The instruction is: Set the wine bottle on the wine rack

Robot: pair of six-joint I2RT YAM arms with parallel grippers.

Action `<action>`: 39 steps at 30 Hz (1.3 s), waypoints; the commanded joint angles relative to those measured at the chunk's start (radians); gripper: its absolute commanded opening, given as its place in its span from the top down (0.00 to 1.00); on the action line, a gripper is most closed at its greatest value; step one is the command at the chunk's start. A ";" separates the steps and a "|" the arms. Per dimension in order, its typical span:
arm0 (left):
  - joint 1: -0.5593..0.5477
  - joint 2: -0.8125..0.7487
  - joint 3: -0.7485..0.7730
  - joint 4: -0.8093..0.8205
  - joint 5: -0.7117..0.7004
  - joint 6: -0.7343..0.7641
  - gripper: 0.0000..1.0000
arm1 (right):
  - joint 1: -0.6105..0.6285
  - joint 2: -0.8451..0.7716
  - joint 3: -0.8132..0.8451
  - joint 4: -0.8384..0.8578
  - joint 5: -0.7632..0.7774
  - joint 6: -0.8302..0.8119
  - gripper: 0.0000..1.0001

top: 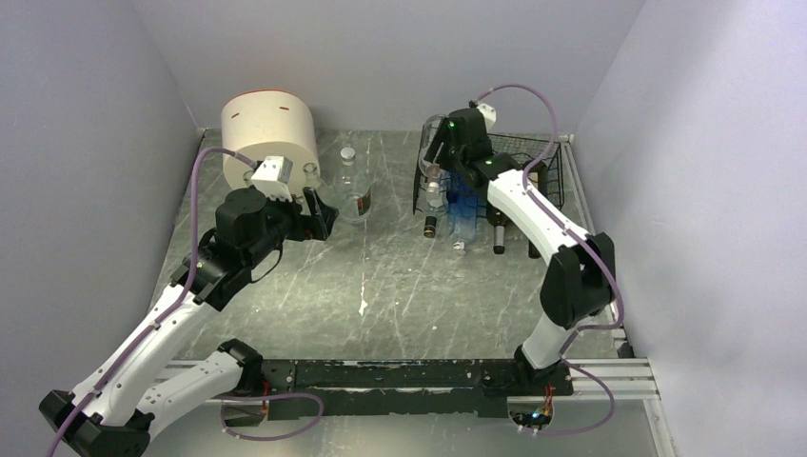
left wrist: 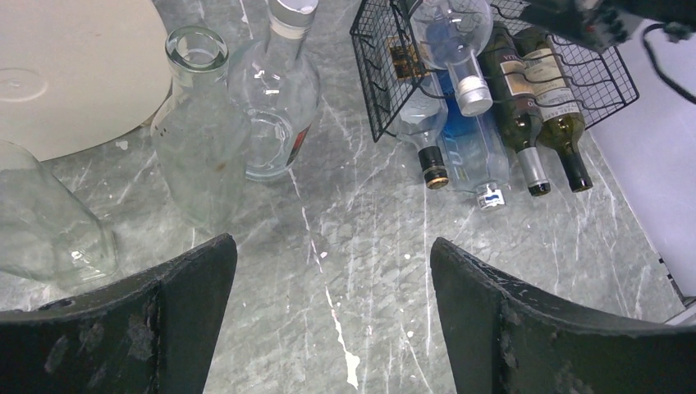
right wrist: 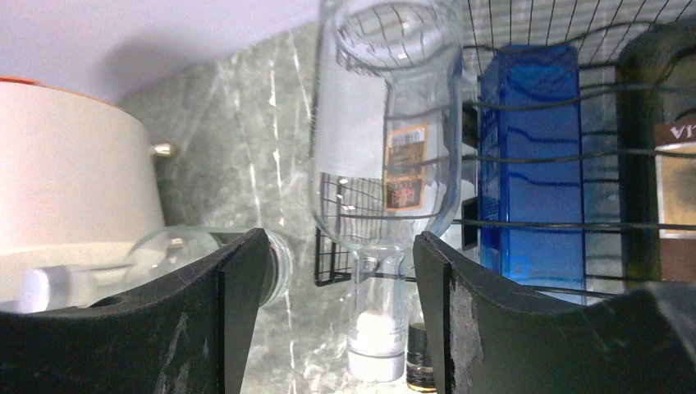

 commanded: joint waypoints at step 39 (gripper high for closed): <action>-0.005 -0.170 0.043 0.039 -0.343 -0.026 0.11 | 0.388 0.351 0.406 0.120 -0.017 -0.472 0.32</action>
